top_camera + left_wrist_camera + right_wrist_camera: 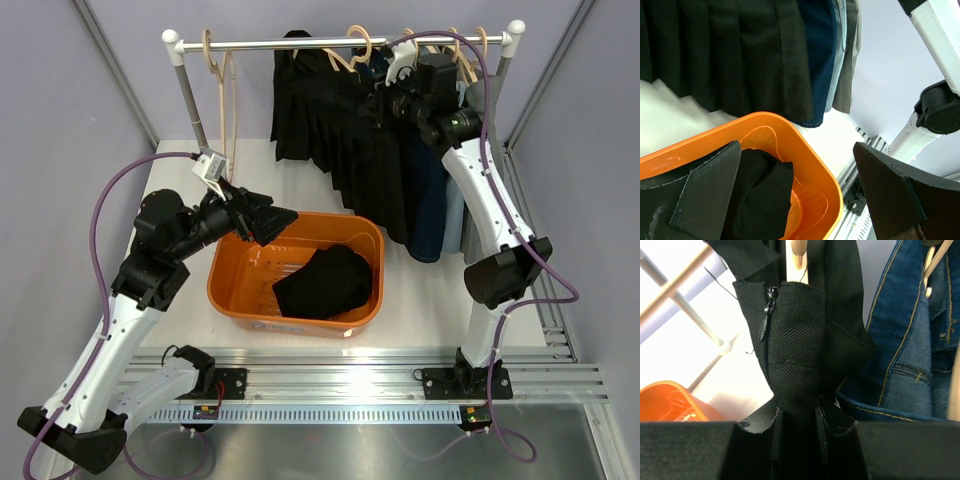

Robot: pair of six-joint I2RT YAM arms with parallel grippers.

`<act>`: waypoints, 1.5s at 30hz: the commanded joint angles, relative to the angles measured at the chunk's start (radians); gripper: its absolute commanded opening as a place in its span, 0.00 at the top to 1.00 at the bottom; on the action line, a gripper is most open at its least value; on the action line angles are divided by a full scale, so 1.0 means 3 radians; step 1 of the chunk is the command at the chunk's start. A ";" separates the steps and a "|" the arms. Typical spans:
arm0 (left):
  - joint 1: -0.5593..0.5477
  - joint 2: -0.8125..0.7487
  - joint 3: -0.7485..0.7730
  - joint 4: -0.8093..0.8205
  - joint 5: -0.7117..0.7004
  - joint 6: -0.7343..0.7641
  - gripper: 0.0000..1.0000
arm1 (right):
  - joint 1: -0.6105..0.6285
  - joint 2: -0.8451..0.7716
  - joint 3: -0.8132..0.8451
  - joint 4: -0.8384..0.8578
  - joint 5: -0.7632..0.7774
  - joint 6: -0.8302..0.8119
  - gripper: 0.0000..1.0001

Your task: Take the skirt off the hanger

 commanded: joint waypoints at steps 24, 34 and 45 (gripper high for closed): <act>-0.0015 0.0160 0.0292 0.0162 -0.0248 -0.0205 0.01 | -0.0108 -0.1077 -0.0528 0.0015 -0.0721 -0.0276 1.00; -0.0015 0.0196 0.0400 0.0086 -0.0514 -0.0373 0.01 | -0.0124 -0.1189 -0.0584 -0.0250 -0.0655 -0.0711 1.00; -0.0055 0.0498 0.0808 -0.0068 -0.0555 -0.0558 0.02 | -0.0384 -0.1751 -0.0891 -0.1114 -0.0864 -0.1360 1.00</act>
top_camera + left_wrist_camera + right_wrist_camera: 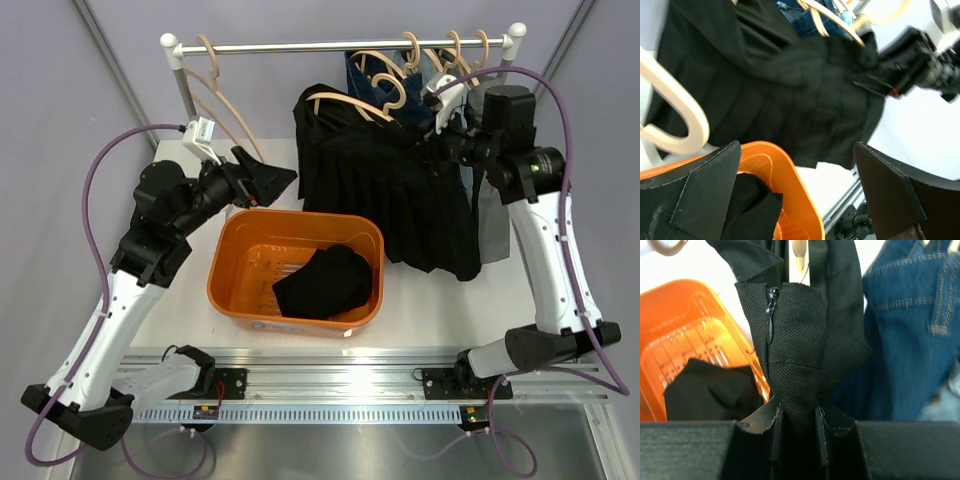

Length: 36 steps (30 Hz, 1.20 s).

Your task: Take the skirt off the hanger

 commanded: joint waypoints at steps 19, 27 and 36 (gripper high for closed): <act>-0.0892 0.1536 0.1733 -0.0784 -0.0702 0.0411 0.14 | -0.0724 -0.1704 -0.0895 -0.0819 0.0161 -0.1126 1.00; -0.1009 0.2119 0.2199 -0.0948 -0.0646 0.0549 0.28 | -0.0744 -0.2046 -0.1131 -0.0737 0.0544 -0.0922 1.00; -0.1030 0.2431 0.2383 -0.0943 -0.0687 0.0657 0.42 | -0.0744 -0.2195 -0.1213 -0.0808 0.0570 -0.0788 1.00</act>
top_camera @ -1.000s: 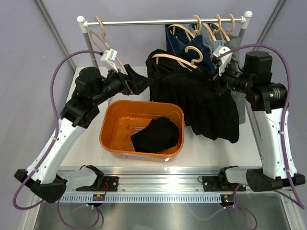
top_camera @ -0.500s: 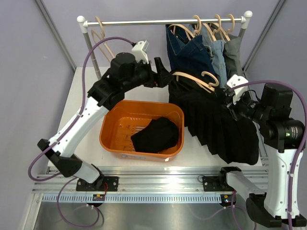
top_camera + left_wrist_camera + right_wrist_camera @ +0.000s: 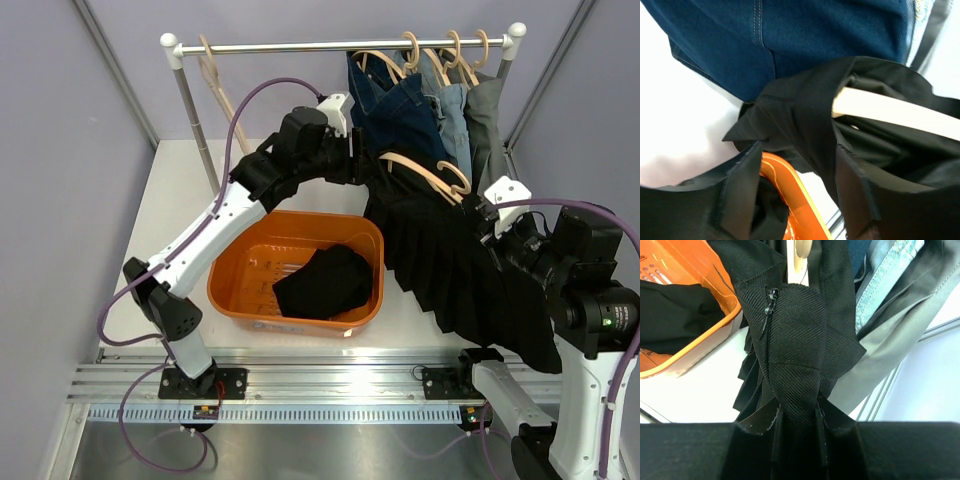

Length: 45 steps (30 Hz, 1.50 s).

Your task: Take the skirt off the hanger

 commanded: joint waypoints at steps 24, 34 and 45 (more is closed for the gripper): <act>0.0667 0.0179 -0.0029 -0.0042 -0.0151 0.0133 1.00 | -0.0023 -0.0106 0.0026 -0.0019 -0.0082 0.0093 1.00; 0.0673 0.0026 -0.0540 0.0351 0.0498 0.0092 1.00 | -0.0018 -0.0081 0.0066 0.0272 -0.0015 0.0323 1.00; 0.0688 -0.0169 -0.0857 0.0847 0.0974 -0.0056 0.78 | -0.0018 -0.0065 0.0016 0.0483 0.0108 0.0527 1.00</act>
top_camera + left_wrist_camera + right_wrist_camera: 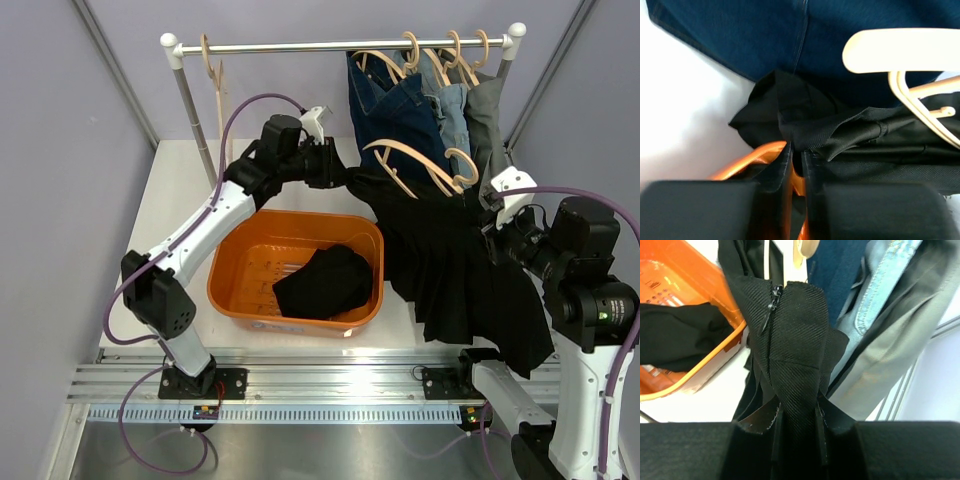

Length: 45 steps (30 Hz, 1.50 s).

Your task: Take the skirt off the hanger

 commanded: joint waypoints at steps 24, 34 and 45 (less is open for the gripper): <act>-0.0387 -0.1250 -0.0611 0.0707 0.0304 0.2194 0.01 | -0.0021 0.0231 -0.0164 0.0575 -0.0134 -0.0114 1.00; -0.0506 -0.1010 -0.0279 0.0615 0.0411 0.2757 0.01 | -0.0021 0.0313 -0.0230 0.0293 -0.0778 -0.0926 1.00; -0.0689 -0.0550 -0.0069 0.0621 0.0958 0.2829 0.13 | -0.0021 0.0717 0.0148 -0.0233 -0.1033 -0.2082 1.00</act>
